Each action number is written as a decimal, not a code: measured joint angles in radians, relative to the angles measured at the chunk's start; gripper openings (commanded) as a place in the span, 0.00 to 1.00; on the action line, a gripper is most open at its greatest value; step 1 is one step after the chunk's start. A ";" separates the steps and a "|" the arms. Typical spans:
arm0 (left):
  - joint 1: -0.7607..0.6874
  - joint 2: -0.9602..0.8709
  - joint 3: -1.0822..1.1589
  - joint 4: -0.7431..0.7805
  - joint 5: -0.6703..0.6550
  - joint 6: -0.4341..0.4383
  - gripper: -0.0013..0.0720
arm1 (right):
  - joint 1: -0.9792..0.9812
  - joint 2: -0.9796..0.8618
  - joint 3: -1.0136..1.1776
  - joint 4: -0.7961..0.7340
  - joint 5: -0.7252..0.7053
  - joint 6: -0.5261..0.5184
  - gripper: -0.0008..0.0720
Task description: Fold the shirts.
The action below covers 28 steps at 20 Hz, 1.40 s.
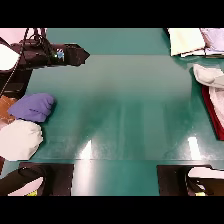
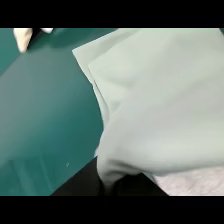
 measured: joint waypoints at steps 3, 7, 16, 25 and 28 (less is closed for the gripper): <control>-0.003 0.000 0.000 -0.001 0.002 -0.008 0.06 | -0.035 -0.016 0.039 0.034 -0.025 -0.010 0.03; -0.005 0.000 0.000 -0.002 0.002 -0.012 0.06 | -0.046 -0.016 0.166 0.052 -0.021 -0.015 0.03; -0.005 0.000 0.000 0.002 -0.004 -0.006 0.06 | -0.129 0.093 0.296 0.029 0.156 -0.013 0.03; -0.005 0.000 0.000 0.005 -0.014 0.003 0.06 | -0.276 0.277 -0.090 -0.215 0.248 -0.001 0.15; -0.005 0.000 0.000 0.005 -0.024 0.005 0.06 | -0.334 0.318 -0.214 -0.284 0.264 0.000 0.84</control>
